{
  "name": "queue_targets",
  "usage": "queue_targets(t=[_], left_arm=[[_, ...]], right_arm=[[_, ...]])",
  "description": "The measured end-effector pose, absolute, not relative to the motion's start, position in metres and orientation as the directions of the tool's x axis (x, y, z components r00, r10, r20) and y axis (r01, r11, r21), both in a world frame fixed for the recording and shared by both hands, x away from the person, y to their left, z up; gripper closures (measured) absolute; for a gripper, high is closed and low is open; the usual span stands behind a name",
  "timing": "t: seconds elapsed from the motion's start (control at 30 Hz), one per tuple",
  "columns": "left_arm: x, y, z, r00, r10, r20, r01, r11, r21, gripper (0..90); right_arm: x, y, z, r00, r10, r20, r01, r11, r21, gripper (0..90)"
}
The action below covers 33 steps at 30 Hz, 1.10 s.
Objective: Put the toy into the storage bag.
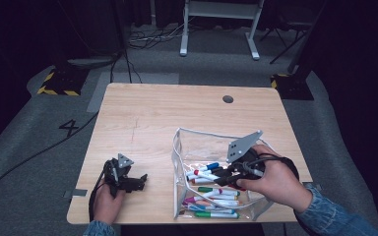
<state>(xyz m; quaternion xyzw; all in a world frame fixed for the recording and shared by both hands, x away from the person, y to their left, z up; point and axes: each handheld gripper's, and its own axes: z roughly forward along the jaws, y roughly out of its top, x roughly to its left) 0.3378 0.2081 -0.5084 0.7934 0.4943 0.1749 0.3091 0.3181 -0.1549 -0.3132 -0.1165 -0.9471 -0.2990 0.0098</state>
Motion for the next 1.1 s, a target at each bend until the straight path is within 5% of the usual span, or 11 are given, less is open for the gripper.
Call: queue_targets(t=[0.9,1.1], left_arm=[[0.338,0.208,-0.508,0.453,0.891,-0.026,0.674,-0.323,0.664,0.0],[0.338,0.208,-0.508,0.453,0.891,-0.026,0.674,-0.324,0.663,0.0]], right_arm=[[0.324,-0.124,-0.378,-0.983,0.13,0.129,0.161,0.948,0.276,76.5],[0.328,-0.125,-0.378,-0.984,0.148,0.1,0.173,0.928,0.33,60.9]])
